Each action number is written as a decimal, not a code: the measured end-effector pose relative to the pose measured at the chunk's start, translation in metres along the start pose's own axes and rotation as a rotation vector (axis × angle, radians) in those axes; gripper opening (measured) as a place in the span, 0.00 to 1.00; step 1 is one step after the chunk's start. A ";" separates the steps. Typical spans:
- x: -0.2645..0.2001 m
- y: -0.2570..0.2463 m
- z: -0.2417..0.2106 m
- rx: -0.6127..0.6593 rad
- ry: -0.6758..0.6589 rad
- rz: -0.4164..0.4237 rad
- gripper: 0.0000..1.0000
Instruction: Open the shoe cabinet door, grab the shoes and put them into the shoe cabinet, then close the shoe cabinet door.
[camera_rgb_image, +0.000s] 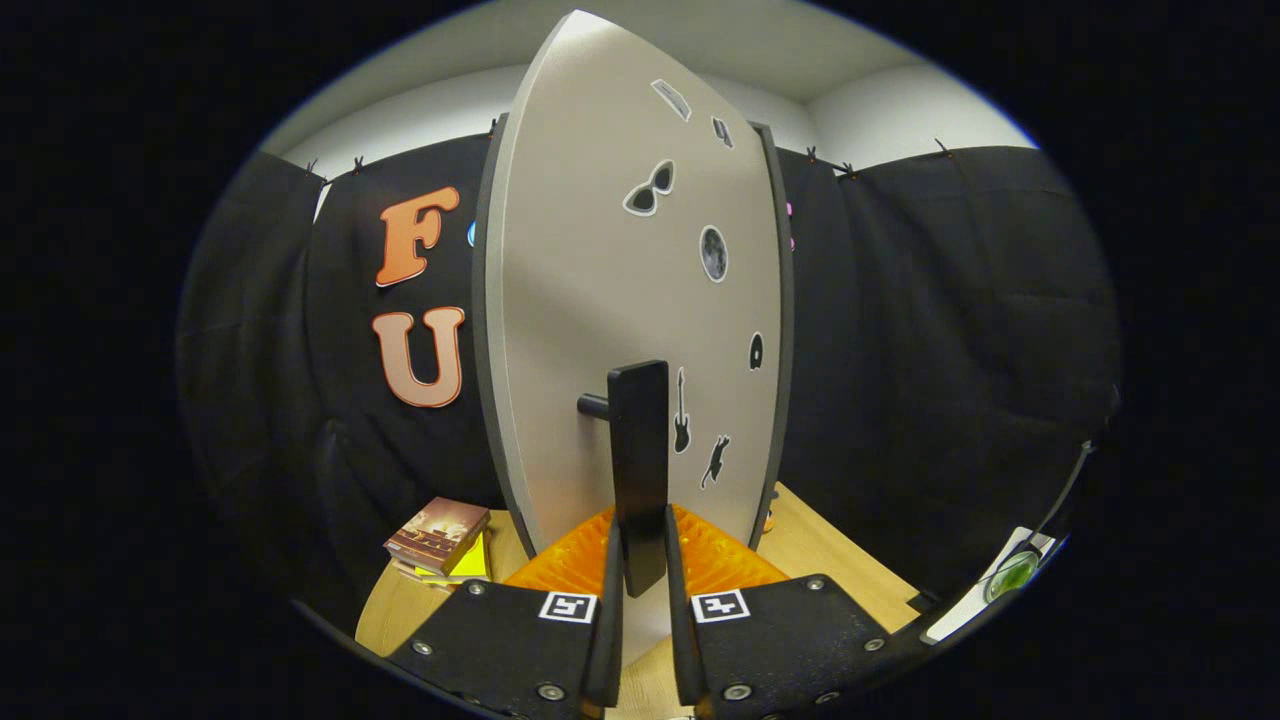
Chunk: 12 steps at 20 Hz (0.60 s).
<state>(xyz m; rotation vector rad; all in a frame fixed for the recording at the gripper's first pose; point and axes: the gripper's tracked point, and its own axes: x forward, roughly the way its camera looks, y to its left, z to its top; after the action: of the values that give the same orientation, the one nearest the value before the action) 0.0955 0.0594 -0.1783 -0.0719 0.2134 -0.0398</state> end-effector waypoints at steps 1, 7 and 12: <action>-0.002 -0.004 0.000 0.002 -0.002 -0.018 0.18; -0.003 -0.029 -0.003 -0.022 -0.006 -0.103 0.11; -0.005 -0.040 0.000 -0.020 -0.028 -0.109 0.10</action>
<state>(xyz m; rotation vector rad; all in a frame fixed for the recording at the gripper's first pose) 0.0891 0.0194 -0.1744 -0.1036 0.1815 -0.1455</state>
